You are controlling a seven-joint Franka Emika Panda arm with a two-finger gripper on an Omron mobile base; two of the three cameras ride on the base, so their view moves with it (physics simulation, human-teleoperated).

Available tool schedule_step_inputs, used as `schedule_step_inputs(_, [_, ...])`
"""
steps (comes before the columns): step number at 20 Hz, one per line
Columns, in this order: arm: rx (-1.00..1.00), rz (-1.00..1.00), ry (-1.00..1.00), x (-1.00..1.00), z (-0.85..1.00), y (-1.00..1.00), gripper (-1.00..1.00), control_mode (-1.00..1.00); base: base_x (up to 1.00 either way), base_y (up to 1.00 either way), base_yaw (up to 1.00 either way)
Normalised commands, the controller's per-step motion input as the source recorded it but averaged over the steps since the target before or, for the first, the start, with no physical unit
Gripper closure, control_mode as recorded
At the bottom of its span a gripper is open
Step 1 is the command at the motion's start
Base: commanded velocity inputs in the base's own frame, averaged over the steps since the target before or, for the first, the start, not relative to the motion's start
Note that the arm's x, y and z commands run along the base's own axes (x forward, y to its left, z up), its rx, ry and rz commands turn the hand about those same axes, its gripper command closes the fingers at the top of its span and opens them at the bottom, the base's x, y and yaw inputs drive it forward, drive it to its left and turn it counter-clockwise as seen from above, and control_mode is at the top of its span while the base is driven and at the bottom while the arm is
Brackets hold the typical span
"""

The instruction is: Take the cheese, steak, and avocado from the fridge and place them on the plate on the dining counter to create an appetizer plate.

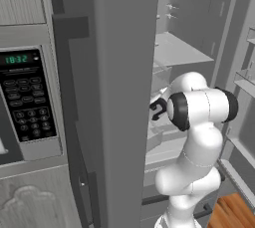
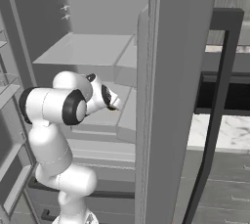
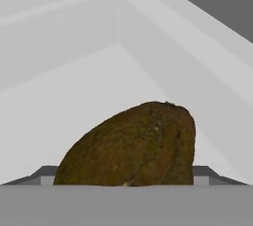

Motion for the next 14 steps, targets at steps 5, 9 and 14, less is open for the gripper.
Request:
schedule_step_inputs(5, [0.07,0.00,0.00,-0.55,-0.38,-0.48,1.00,-1.00,0.00,0.00,0.00])
schedule_step_inputs(9, [0.05,0.04,-0.07,-1.00,-0.03,-0.22,1.00,-1.00,0.00,0.00,0.00])
schedule_step_inputs(14, [0.00,0.12,-0.13,-1.00,0.15,-0.01,1.00,-1.00,0.00,0.00,0.00])
